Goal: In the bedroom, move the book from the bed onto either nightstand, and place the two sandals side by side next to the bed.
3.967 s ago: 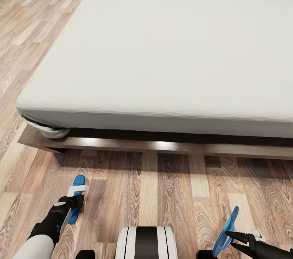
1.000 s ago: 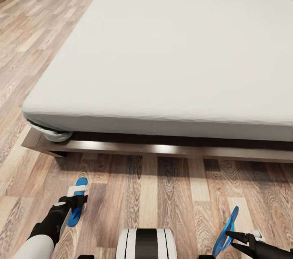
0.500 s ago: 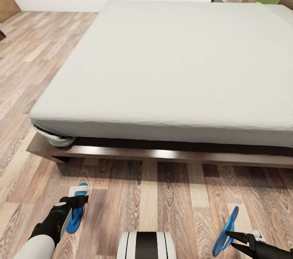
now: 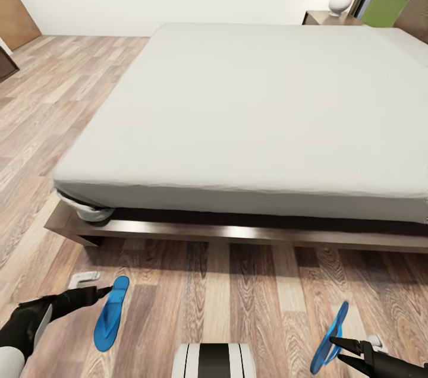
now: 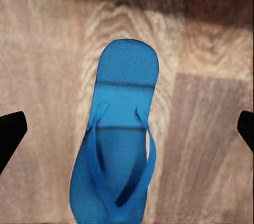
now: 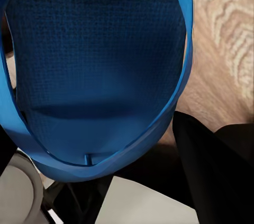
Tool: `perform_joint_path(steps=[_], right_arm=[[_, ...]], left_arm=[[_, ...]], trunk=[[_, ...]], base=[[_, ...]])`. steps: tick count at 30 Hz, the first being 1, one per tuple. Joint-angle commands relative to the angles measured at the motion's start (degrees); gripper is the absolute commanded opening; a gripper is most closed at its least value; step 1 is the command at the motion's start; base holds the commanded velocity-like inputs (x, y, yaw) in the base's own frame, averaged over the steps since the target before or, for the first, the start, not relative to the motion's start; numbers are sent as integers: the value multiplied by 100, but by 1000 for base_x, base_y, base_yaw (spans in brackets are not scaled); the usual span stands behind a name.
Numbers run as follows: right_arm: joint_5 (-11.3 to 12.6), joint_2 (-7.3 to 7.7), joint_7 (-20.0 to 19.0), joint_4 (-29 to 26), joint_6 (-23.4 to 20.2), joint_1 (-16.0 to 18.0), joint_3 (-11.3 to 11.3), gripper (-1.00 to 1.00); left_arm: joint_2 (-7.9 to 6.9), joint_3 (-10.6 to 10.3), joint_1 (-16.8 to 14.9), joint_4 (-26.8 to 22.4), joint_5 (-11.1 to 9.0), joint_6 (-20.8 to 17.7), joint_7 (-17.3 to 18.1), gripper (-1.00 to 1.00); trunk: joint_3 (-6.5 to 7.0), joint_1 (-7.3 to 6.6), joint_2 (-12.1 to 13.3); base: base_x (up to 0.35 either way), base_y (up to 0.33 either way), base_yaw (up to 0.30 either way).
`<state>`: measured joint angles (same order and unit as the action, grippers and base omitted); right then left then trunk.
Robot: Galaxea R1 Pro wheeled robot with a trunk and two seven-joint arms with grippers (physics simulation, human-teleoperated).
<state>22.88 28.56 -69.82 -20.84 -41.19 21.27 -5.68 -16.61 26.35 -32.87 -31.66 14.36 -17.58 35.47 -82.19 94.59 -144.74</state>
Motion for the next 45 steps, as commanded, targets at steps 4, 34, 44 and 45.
perform_joint_path(steps=[4,34,44,45], right_arm=[[9,1,-6,1,-38,5,-3,-100],[-652,-409,6572,-1174,250,17,81,-100],[-2026,-743,7602,-1187,1673,39,68,-100],[-2021,-740,7584,-1182,1676,46,68,-100]], left_arm=[[-392,517,40,298,40,-68,1677,100],[-352,828,52,1356,93,346,2291,100],[-307,824,52,1356,93,350,2289,100],[-299,824,52,1356,93,351,2286,100]], trunk=[[86,-11,4],[263,-31,15],[263,-31,15],[263,-31,15]], base=[[0,0,0],[-17,130,0],[-77,277,0],[-76,269,0]])
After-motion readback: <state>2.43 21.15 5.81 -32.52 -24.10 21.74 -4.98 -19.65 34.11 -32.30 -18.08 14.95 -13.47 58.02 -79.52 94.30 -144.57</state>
